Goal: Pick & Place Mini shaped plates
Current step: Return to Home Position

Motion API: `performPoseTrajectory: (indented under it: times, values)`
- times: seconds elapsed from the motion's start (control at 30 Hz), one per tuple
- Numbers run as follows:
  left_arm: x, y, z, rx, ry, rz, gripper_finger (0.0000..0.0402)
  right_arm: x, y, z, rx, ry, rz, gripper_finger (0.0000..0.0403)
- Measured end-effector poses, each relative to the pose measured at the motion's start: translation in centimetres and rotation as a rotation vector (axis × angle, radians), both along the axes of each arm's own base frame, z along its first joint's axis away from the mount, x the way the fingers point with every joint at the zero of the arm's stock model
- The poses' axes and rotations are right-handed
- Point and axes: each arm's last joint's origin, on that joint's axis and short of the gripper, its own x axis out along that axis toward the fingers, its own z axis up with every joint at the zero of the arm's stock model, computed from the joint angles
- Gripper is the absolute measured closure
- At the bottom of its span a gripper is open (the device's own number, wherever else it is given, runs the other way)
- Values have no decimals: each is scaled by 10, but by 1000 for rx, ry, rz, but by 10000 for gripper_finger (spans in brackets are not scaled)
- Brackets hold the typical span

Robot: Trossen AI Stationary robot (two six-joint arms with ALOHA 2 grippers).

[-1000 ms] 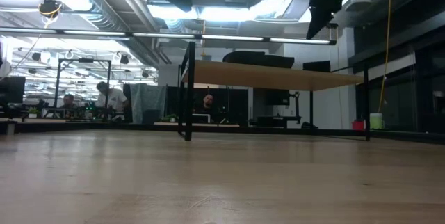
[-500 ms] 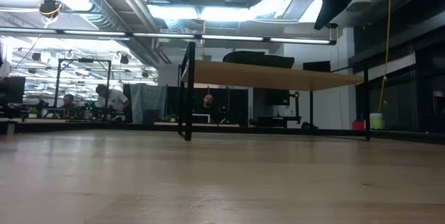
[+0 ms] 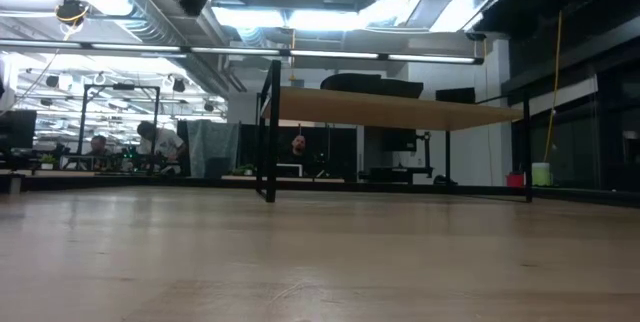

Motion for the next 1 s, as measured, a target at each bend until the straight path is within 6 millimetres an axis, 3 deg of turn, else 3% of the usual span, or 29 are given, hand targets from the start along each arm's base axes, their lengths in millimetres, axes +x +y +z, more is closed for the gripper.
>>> performPoseTrajectory:
  times: [0.23, 0.47, 0.8, 1.0]
  values:
    - [-34, 10, -46, -99, -137, 13, 290, -18, 10, -42, 9, -134, 27, 217]
    - [-62, 18, -79, -121, -253, 24, 290, -30, 16, -62, 3, -251, 86, 217]
    - [-81, 26, -105, -102, -269, 115, 290, -37, 20, -88, 9, -333, 151, 217]
    - [-82, 29, -106, -68, -265, 210, 290, -35, 20, -98, 29, -321, 147, 217]
